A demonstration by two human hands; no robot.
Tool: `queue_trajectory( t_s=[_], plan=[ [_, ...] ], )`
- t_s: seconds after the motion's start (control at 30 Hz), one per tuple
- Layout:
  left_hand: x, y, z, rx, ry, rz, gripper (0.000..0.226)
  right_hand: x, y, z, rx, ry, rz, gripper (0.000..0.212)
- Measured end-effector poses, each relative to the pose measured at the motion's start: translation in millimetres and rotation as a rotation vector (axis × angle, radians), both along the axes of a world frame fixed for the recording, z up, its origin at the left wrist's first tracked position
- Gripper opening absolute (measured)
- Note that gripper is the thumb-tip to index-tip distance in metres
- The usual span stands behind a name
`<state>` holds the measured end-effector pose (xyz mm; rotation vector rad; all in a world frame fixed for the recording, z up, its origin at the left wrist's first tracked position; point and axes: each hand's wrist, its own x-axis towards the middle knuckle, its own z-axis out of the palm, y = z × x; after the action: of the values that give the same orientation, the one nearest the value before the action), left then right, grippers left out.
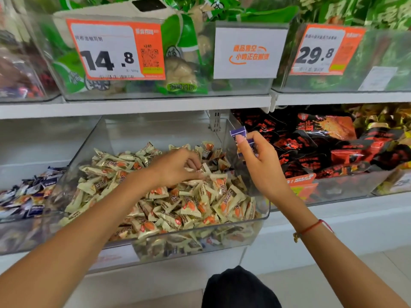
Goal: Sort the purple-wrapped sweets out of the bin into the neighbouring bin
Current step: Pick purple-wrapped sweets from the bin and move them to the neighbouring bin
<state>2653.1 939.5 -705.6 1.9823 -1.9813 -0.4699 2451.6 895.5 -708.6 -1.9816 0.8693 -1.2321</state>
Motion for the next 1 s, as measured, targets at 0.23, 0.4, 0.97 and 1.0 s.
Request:
queue_trajectory(
  t_s=[0.23,0.4,0.97,1.0],
  plan=[
    [51.6,44.8,10.7,-0.276,-0.372,0.289,0.023,0.8,-7.2,-5.6,-0.216,0.106,-0.059,0.036],
    [60.2,44.9,29.0,-0.126,-0.461,0.469,0.03,1.6,-10.5,-10.4,-0.319,0.129,-0.208,0.045],
    [-9.7,-35.3,-7.7,0.106,-0.166,-0.077,0.026,2.2,-7.5,-9.2,-0.465,0.341,-0.337,0.017],
    [-6.4,-29.1,-9.2,0.019,-0.111,-0.027,0.022,2.6,-6.9,-9.3,-0.455,0.343,-0.323,0.019]
  ],
)
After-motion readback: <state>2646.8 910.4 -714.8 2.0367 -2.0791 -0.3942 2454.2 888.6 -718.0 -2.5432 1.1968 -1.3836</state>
